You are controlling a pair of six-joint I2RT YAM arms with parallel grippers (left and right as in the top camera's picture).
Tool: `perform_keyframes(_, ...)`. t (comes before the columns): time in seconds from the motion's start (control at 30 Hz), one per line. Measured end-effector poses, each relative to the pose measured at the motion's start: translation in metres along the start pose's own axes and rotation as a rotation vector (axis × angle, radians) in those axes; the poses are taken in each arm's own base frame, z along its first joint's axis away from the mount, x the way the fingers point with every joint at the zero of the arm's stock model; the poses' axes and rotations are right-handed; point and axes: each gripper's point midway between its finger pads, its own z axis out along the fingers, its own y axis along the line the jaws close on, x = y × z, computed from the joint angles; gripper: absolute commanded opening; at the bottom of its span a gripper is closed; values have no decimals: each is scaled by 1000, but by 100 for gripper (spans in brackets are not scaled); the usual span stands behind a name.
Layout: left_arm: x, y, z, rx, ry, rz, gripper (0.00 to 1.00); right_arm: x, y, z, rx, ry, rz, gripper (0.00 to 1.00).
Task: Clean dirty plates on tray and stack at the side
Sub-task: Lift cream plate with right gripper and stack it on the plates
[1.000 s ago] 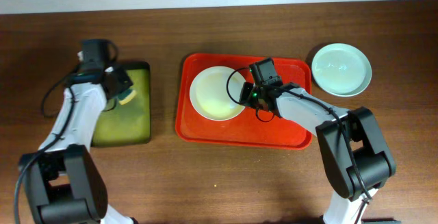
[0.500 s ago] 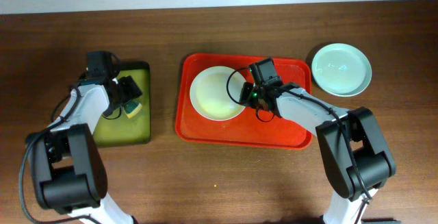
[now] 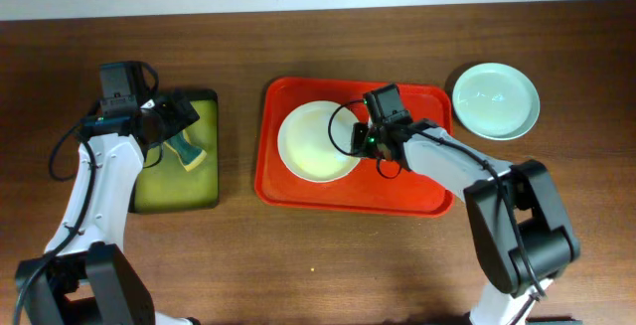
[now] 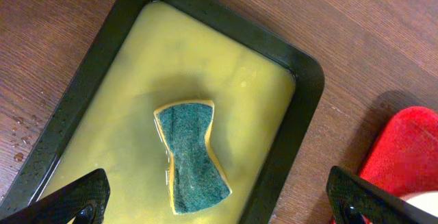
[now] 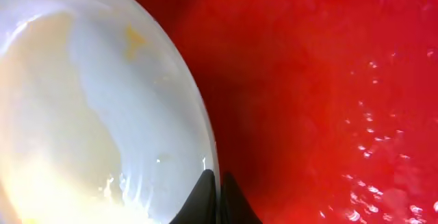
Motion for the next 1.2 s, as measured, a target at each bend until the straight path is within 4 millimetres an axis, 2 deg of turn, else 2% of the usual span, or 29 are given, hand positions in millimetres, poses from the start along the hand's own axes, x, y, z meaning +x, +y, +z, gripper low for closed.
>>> perform_keyframes(0.13, 0, 0, 0, 0, 0, 0, 99, 1, -15, -30, 111, 20, -96, 4)
perform_keyframes(0.2, 0, 0, 0, 0, 0, 0, 99, -9, -22, -51, 191, 16, -152, 4)
perform_keyframes(0.27, 0, 0, 0, 0, 1, 0, 99, -23, -33, -80, 343, 5, -220, 4)
perform_keyframes(0.33, 0, 0, 0, 0, 1, 0, 99, -39, -34, -113, 509, -28, -337, 4)
perform_keyframes(0.4, 0, 0, 0, 0, 1, 0, 99, -61, -19, -155, 707, -121, -499, 4)
perform_keyframes(0.47, 0, 0, 0, 0, 1, 0, 99, -80, 10, -191, 859, -233, -672, 4)
perform_keyframes(0.5, 0, 0, 0, 0, 0, 0, 99, -84, 29, -208, 934, -276, -785, 4)
perform_keyframes(0.53, 0, 0, 0, 0, 1, 0, 99, -83, 42, -215, 979, -298, -857, 4)
perform_keyframes(0.63, 0, 0, 0, 0, 1, 0, 99, -79, 55, -223, 1034, -305, -945, 4)
perform_keyframes(0.9, 0, 0, 0, 0, 1, 0, 99, -87, 44, -252, 1239, -312, -981, 4)
perform_keyframes(1.0, 0, 0, 0, 0, 1, 0, 99, -88, 44, -256, 1260, -321, -975, 4)
perform_keyframes(1.03, 0, 0, 0, 0, 1, 0, 99, -87, 44, -251, 1223, -323, -959, 4)
perform_keyframes(1.1, 0, 0, 0, 0, 1, 0, 99, -77, 43, -216, 993, -255, -927, 4)
perform_keyframes(1.13, 0, 0, 0, 0, 0, 0, 99, -73, 36, -199, 893, -197, -901, 4)
perform_keyframes(1.2, 0, 0, 0, 0, 1, 0, 99, -70, 6, -177, 760, -90, -777, 4)
